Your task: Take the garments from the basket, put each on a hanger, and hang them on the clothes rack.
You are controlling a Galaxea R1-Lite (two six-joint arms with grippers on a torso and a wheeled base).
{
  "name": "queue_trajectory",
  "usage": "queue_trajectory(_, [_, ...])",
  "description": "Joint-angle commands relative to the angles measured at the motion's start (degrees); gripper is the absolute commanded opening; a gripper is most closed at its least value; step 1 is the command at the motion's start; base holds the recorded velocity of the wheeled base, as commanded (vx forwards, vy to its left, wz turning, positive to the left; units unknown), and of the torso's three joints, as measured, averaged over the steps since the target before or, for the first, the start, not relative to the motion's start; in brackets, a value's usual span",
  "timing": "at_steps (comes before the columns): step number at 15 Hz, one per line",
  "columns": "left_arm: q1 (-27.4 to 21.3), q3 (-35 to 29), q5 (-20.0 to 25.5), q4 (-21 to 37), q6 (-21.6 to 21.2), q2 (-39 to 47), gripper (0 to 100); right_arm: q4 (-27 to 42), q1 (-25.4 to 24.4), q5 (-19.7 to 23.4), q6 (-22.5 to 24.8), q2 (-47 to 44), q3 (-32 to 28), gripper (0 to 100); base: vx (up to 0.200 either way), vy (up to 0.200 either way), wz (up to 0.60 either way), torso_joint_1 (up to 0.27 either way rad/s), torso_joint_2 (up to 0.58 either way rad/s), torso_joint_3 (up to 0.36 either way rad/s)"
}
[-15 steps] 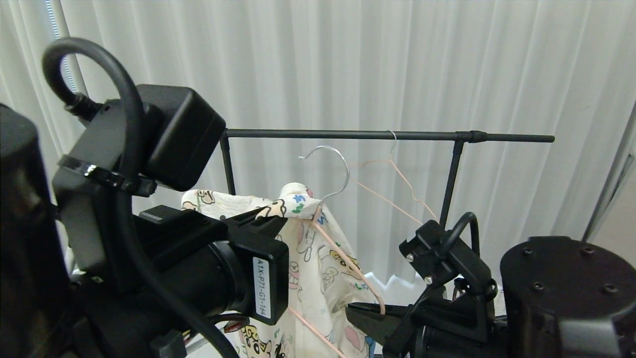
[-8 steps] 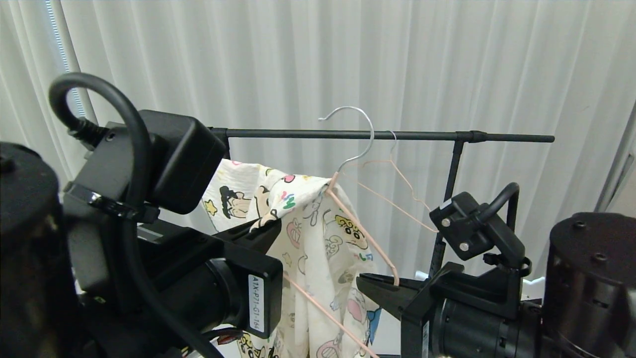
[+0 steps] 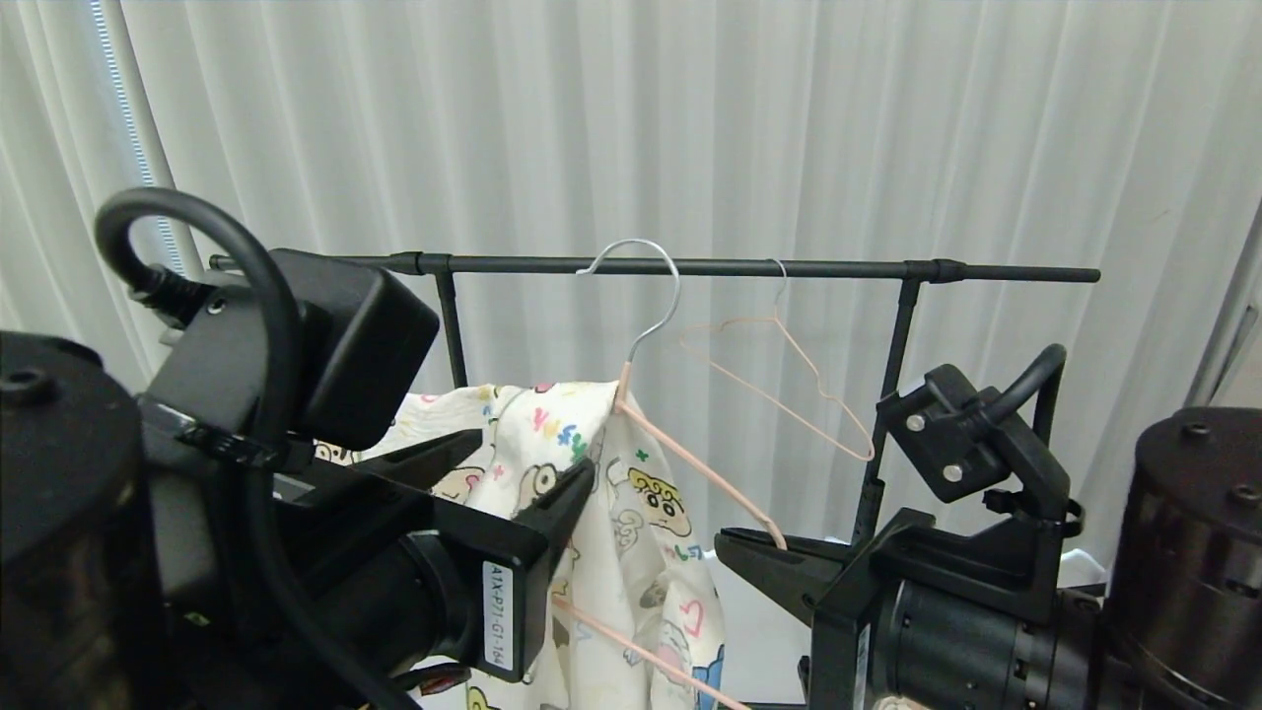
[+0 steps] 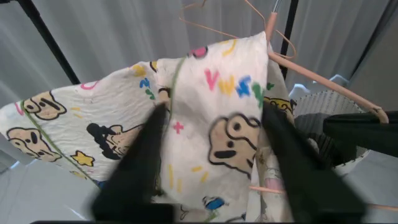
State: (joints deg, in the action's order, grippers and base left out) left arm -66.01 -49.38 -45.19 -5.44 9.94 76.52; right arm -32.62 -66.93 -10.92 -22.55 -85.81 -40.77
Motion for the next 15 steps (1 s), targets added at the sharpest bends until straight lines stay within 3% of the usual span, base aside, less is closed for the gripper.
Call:
queue_trajectory(1, [-0.35, -0.01, -0.07, -0.01, 0.0, 0.03, 100, -1.04, -0.05, 0.02, 0.05, 0.38, 0.07, 0, 0.0, 0.0, 0.0, 0.0, 0.0, 0.0])
queue_trajectory(6, [-0.61, 5.18, -0.16, -0.01, -0.53, -4.71, 100, -3.41, 0.22, -0.06, 3.92, 3.19, 1.92, 0, 0.0, 0.0, 0.0, 0.0, 0.0, 0.0])
queue_trajectory(9, [-0.7, 7.2, 0.72, -0.01, -9.58, -11.74, 100, -8.16, 1.36, -0.33, 9.72, 6.09, 8.51, 0, 0.0, 0.0, 0.0, 0.0, 0.0, 0.0])
queue_trajectory(10, [-0.7, 8.25, 3.18, -0.01, -13.19, -14.65, 100, -9.21, 1.36, -0.33, 11.13, 7.5, 11.15, 0, 0.0, 0.0, 0.0, 0.0, 0.0, 0.0])
queue_trajectory(13, [-0.61, 12.03, 17.77, -0.01, -25.84, -22.29, 100, -10.71, 0.31, 0.02, 15.26, 12.42, 18.27, 0, 0.0, 0.0, 0.0, 0.0, 0.0, 0.0])
queue_trajectory(15, [-0.61, 13.17, 24.62, -0.01, -27.95, -22.12, 100, -10.71, -3.47, 0.02, 16.84, 14.27, 21.43, 0, 0.0, 0.0, 0.0, 0.0, 0.0, 0.0])
